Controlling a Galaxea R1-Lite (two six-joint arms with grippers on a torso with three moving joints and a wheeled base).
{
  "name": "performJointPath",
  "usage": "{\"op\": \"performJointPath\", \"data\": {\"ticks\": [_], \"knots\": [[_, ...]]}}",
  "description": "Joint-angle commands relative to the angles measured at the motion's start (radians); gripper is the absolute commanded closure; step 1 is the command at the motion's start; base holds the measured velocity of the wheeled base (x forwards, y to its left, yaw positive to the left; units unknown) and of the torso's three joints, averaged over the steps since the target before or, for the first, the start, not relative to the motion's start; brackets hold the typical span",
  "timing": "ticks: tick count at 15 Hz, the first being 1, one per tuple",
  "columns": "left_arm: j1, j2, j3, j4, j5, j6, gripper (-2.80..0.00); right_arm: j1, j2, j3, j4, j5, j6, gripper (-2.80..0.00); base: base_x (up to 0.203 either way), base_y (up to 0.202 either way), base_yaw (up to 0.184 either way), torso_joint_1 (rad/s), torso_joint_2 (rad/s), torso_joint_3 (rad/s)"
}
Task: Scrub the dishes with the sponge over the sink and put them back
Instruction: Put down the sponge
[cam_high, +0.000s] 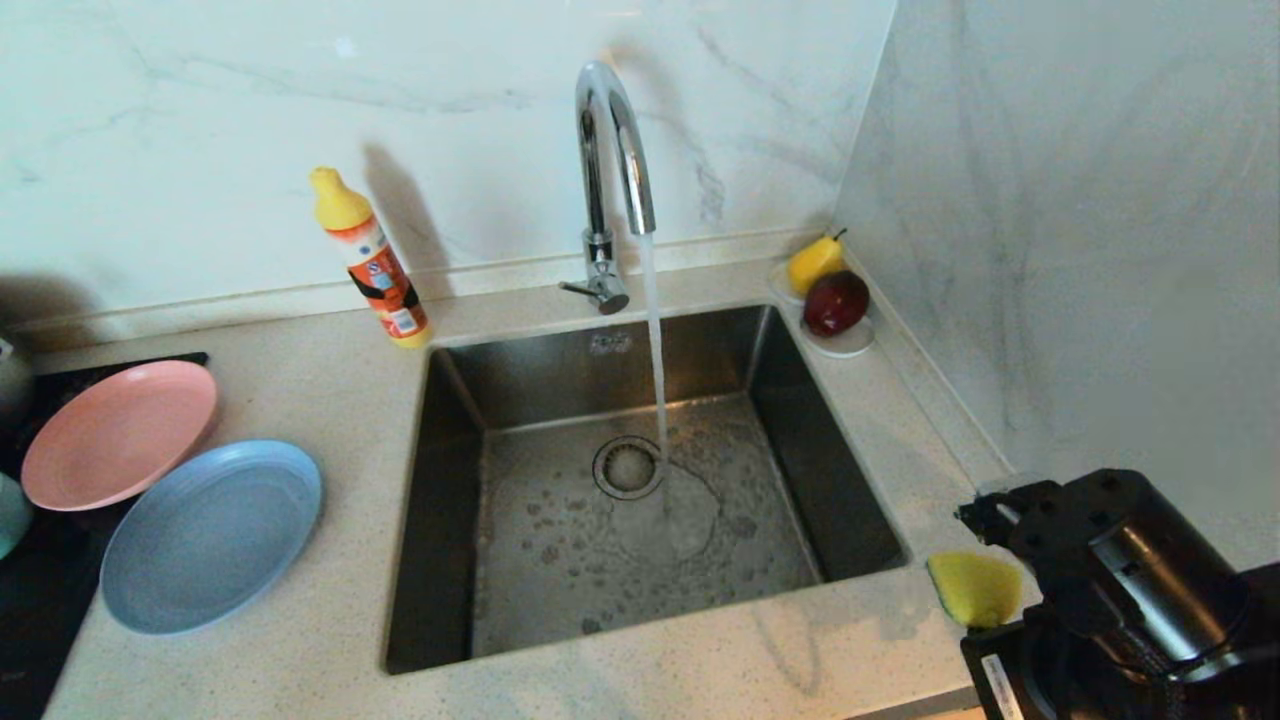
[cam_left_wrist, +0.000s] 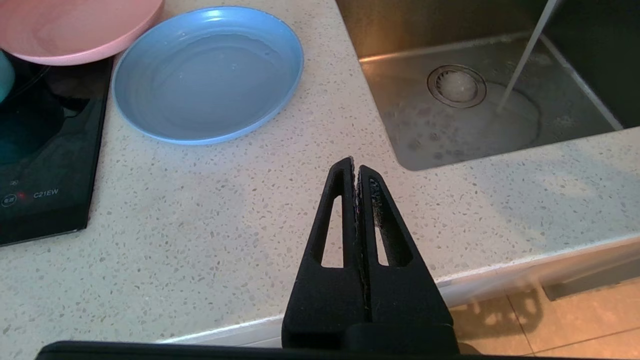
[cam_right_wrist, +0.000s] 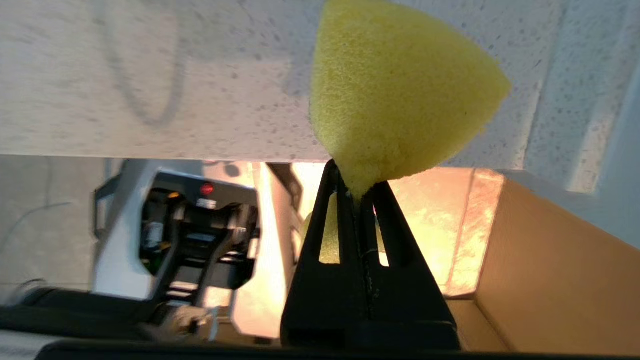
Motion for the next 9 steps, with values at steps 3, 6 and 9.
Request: {"op": "performJointPath", "data": {"ticks": [3,6,9], "knots": [[0.000,0.001,0.006,0.000,-0.001,0.000,0.00,-0.094,0.060,0.078,-0.125,0.005,-0.069,0.00,0.000,0.000,0.000,0.000,0.00,0.000],[0.000,0.001,0.006,0.000,-0.001,0.000,0.00,-0.106,0.109,0.117,-0.205,0.006,-0.092,0.00,0.000,0.000,0.000,0.000,0.00,0.000],[0.000,0.001,0.006,0.000,0.000,0.000,0.00,-0.133,0.143,0.137,-0.251,0.008,-0.093,0.00,0.000,0.000,0.000,0.000,0.00,0.000]]}}
